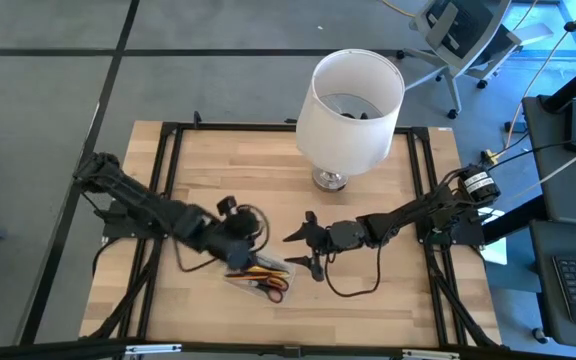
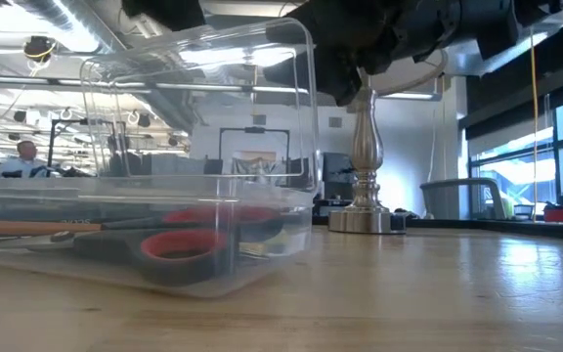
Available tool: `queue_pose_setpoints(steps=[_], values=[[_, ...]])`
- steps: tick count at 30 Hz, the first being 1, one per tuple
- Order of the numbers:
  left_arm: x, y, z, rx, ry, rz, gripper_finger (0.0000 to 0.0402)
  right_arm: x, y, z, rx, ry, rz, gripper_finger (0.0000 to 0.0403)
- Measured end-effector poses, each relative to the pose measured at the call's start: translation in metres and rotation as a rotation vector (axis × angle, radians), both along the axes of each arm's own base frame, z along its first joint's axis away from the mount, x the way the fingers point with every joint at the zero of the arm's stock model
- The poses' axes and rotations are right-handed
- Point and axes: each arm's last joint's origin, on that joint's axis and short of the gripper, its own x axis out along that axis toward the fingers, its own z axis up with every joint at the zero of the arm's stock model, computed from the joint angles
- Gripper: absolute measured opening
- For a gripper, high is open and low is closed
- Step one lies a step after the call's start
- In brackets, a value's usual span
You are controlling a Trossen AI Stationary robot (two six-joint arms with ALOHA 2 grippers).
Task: Pick & place school supplies into a supply box
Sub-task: Close the transparent supply box
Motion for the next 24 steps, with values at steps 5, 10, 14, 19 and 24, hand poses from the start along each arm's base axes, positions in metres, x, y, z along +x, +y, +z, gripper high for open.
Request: queue_pose_setpoints(steps=[5,10,14,19,24], values=[[0.016,0.015,-0.016,-0.111,0.124,-0.036,0.0104,0.001,0.000,0.001,0.000,0.010,-0.001,0.0265],[0.021,0.015,-0.025,-0.228,0.202,-0.089,0.0104,0.000,0.004,0.000,-0.001,0.016,0.006,0.0265],[0.016,0.006,-0.026,-0.308,0.239,-0.112,0.0104,-0.001,0.004,-0.001,-0.007,0.037,0.006,0.0265],[0.009,-0.013,-0.032,-0.383,0.296,-0.088,0.0104,-0.001,0.003,-0.001,-0.010,0.036,-0.001,0.0265],[0.008,-0.034,-0.051,-0.367,0.356,-0.067,0.0104,-0.001,0.003,-0.002,-0.019,0.044,-0.017,0.0265]])
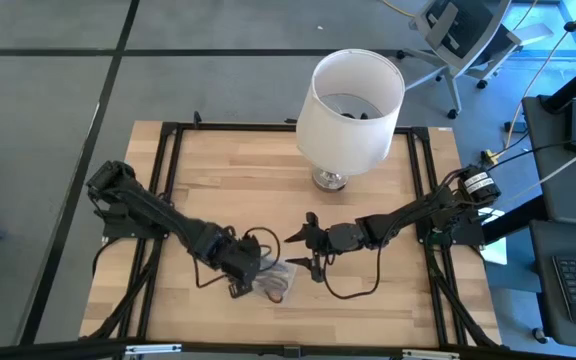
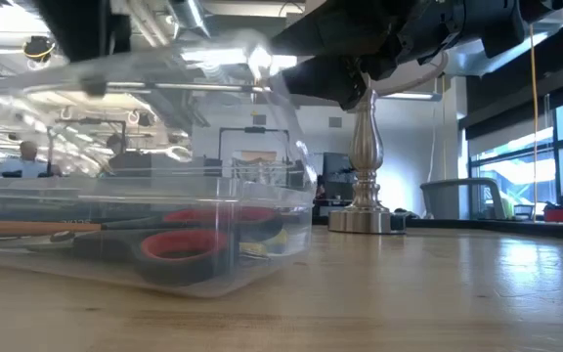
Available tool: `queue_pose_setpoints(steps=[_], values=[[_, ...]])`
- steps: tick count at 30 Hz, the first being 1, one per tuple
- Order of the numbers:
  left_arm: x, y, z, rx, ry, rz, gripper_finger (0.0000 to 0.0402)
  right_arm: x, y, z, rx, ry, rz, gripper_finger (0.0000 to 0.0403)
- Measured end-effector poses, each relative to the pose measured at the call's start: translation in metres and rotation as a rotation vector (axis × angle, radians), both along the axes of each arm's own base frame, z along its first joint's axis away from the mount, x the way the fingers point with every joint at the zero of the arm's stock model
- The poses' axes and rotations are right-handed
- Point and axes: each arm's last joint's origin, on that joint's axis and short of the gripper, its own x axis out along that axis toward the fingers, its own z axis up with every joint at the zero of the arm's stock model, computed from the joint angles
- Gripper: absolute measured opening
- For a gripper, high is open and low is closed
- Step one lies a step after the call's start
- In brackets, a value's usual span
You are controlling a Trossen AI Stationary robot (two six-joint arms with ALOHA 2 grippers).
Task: Pick & place school supplies into a supply box
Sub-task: Close the transparent supply box
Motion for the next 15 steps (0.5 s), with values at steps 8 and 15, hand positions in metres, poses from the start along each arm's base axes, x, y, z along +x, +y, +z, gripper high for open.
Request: queue_pose_setpoints(steps=[8,15], values=[[0.008,-0.025,-0.046,0.086,0.125,-0.112,0.0104,0.000,0.000,-0.001,0.079,0.016,-0.028,0.0265],[0.014,-0.028,-0.063,0.124,0.161,-0.147,0.0104,-0.004,0.012,-0.001,0.172,0.030,-0.033,0.0265]])
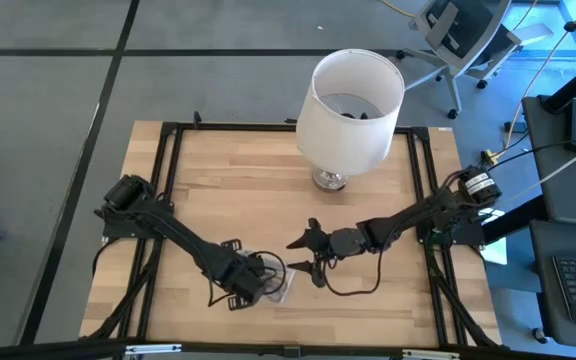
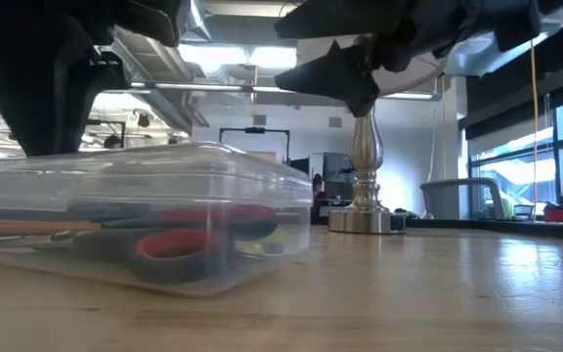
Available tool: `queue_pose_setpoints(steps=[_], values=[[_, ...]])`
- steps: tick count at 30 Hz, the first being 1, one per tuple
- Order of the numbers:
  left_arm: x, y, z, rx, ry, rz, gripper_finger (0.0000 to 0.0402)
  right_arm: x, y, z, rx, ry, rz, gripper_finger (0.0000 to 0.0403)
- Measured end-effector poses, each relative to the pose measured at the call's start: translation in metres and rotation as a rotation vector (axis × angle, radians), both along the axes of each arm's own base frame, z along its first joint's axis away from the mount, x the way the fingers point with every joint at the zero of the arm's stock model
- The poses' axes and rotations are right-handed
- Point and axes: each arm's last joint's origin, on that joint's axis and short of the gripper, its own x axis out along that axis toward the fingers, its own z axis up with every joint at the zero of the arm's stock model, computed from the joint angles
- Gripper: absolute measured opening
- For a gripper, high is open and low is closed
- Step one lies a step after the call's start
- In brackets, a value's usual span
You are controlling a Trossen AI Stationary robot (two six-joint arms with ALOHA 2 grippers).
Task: Pick & place school supplies into a supply box
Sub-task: Close the transparent supply box
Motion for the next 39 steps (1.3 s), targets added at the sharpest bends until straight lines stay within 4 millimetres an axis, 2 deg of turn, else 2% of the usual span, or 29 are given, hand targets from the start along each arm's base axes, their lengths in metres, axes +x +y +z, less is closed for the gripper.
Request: queue_pose_setpoints(steps=[6,10,14,18,22,28,33,39], values=[[0.010,0.005,0.001,-0.033,-0.094,0.196,0.0104,-0.009,0.014,-0.007,-0.006,0.075,-0.033,0.0265],[0.026,0.007,0.003,-0.095,-0.248,0.350,0.0104,-0.017,0.026,-0.013,0.004,0.143,-0.013,0.0265],[0.039,0.013,0.004,-0.109,-0.351,0.416,0.0104,-0.027,0.034,-0.021,-0.062,0.208,-0.055,0.0265],[0.046,0.023,0.004,-0.101,-0.392,0.492,0.0104,-0.031,0.041,-0.020,-0.038,0.198,-0.094,0.0265],[0.053,0.028,-0.006,-0.077,-0.395,0.521,0.0096,-0.035,0.044,-0.022,-0.098,0.199,-0.132,0.0265],[0.073,0.021,-0.029,-0.158,-0.457,0.541,0.0078,-0.032,0.033,-0.027,-0.108,0.233,-0.204,0.0265],[0.080,0.016,-0.031,-0.189,-0.526,0.502,0.0065,-0.029,0.033,-0.040,-0.075,0.312,-0.121,0.0265],[0.081,0.020,-0.028,-0.175,-0.524,0.457,0.0049,-0.031,0.032,-0.046,-0.051,0.379,-0.129,0.0265]])
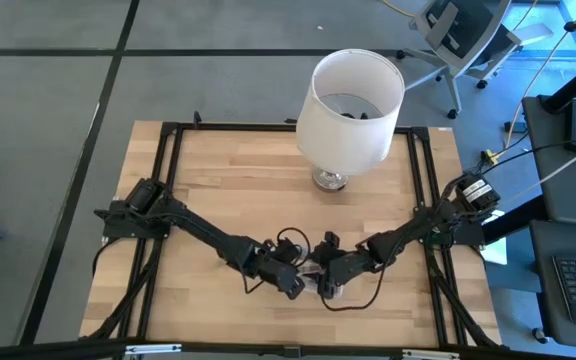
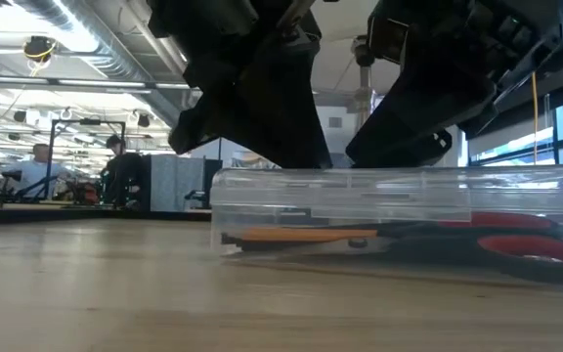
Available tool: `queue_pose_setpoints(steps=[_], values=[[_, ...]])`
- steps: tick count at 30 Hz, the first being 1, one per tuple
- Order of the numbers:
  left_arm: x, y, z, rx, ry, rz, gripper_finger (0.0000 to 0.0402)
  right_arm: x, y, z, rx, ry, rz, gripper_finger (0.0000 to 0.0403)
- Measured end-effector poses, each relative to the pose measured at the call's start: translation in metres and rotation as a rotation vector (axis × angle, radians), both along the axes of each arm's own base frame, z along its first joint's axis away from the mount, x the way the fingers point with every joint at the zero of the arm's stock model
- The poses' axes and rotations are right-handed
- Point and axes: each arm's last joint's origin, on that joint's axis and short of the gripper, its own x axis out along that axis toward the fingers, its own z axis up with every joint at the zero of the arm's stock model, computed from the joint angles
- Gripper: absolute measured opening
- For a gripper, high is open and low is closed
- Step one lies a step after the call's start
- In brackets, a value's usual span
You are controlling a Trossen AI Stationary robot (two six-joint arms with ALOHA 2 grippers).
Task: Pick & place school supplies into a supply box
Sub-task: Close the transparent supply box
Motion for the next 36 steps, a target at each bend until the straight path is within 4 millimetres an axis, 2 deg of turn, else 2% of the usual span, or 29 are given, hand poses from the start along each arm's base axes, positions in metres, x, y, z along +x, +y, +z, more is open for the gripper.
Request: queue_pose_setpoints(steps=[3,9,14,21,26,36], values=[[0.000,-0.002,0.001,0.038,0.000,-0.087,0.0043,-0.002,-0.001,-0.002,-0.019,0.030,0.012,0.0265],[-0.007,-0.008,0.019,0.212,-0.030,-0.351,0.0038,-0.002,-0.003,-0.004,-0.040,0.044,0.033,0.0264],[-0.010,-0.018,0.034,0.208,-0.093,-0.511,0.0039,-0.002,-0.003,-0.004,-0.042,0.045,0.032,0.0264],[-0.003,-0.042,0.020,0.236,-0.195,-0.653,0.0014,-0.002,-0.004,-0.005,-0.042,0.040,0.020,0.0264],[-0.002,-0.058,0.005,0.326,-0.235,-0.663,0.0003,-0.002,-0.004,-0.005,-0.042,0.034,0.014,0.0264],[-0.009,-0.078,-0.017,0.611,-0.244,-0.504,0.0001,-0.001,-0.005,-0.005,-0.037,0.027,-0.015,0.0264]])
